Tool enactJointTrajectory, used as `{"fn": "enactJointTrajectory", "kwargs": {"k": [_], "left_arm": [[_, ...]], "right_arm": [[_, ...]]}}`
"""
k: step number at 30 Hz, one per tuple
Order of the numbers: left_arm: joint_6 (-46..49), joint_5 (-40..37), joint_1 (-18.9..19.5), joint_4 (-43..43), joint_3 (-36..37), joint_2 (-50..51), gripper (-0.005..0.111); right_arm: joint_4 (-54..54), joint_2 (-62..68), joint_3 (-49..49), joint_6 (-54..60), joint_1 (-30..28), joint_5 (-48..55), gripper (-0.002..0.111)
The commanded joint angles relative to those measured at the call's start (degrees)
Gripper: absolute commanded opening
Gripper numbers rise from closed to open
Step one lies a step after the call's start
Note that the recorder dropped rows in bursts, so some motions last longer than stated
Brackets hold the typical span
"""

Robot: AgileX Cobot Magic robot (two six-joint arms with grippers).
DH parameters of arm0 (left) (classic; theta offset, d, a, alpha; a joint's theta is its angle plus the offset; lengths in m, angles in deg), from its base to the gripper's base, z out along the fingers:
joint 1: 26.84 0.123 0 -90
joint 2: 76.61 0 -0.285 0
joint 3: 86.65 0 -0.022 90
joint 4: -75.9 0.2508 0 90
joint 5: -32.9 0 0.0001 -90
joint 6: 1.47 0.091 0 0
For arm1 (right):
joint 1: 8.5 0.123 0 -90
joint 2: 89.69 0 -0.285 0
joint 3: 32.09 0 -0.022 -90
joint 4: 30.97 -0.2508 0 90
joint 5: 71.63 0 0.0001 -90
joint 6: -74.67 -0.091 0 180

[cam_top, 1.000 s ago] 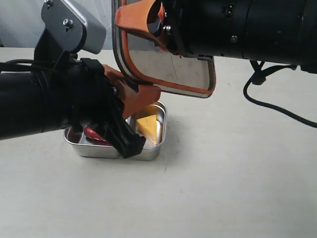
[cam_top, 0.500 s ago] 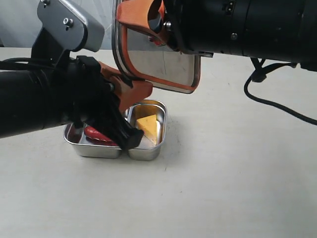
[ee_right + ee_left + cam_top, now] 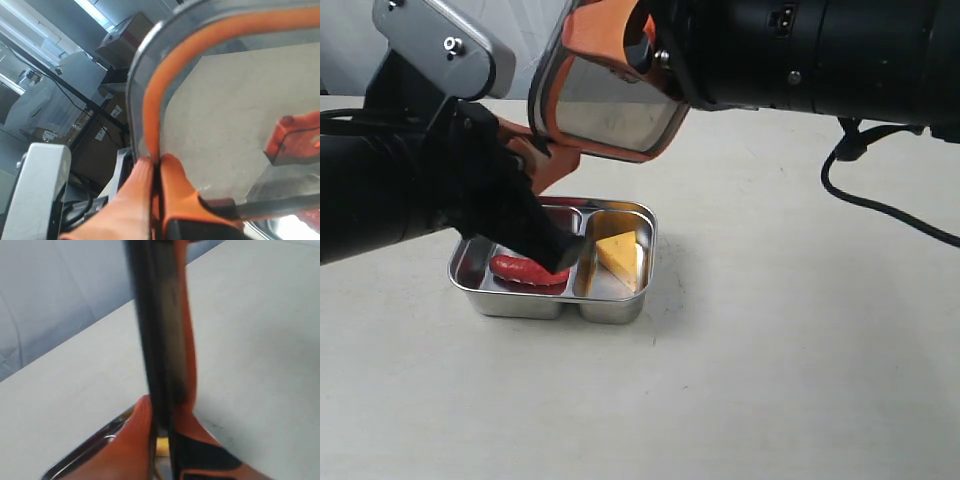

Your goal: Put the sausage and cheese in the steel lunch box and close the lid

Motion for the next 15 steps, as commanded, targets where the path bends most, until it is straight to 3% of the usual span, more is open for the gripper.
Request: {"fn": "enactJointTrajectory", "kwargs": {"k": [1,8,15], "left_arm": [[1.15,5.05,0.23,-0.09,-0.91,-0.38,0.0],[6.13,7.2,0.23,-0.09,-0.91,-0.38,0.0],[8.99,11.09,0.23,-0.09,0.64,-0.38,0.0]], "right_arm": [[3.57,-0.1,0.49,-0.37,0.41,3.28,-0.001],[5.42,-0.1,0.49,-0.99,0.41,3.59,-0.001],[20.32,-0.1,0.49,-13.38,0.41,3.68,-0.001]]}}
